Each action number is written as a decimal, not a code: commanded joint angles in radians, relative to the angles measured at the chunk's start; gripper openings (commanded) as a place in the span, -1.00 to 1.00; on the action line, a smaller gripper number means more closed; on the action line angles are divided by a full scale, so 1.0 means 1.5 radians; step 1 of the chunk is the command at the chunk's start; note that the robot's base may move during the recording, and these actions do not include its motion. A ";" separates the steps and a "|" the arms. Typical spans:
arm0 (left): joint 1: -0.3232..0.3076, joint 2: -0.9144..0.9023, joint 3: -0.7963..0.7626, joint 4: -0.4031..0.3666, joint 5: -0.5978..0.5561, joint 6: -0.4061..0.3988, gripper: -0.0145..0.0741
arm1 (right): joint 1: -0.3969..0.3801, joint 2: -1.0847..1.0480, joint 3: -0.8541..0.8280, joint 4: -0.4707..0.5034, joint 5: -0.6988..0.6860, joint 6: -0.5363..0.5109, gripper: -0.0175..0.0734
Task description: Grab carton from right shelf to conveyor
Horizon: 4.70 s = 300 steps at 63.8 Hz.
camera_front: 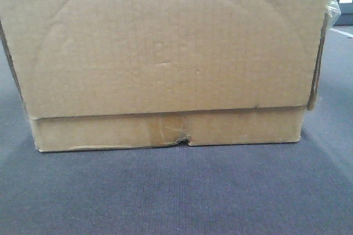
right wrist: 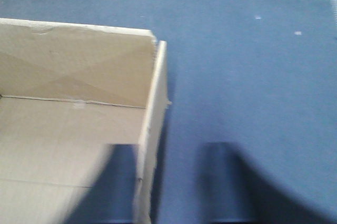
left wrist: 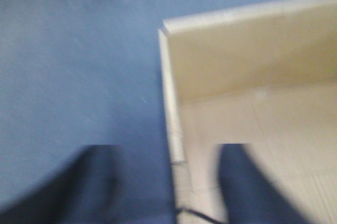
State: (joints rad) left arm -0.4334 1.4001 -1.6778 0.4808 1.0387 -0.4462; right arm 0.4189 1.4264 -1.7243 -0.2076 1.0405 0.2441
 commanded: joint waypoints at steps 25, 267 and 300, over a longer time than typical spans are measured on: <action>0.118 -0.252 0.301 -0.024 -0.130 0.002 -0.64 | -0.051 -0.139 0.172 -0.040 -0.043 -0.008 -0.75; 0.358 -0.933 1.119 -0.261 -0.658 0.181 -0.64 | -0.161 -0.639 0.815 0.195 -0.610 -0.205 -0.75; 0.358 -0.933 1.119 -0.261 -0.658 0.181 -0.64 | -0.258 -0.912 1.150 0.225 -0.742 -0.229 -0.75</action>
State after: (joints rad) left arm 0.1001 0.0042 0.0022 0.0930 0.0694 -0.1816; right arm 0.0389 0.1132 -0.0511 0.1245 -0.0091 -0.0874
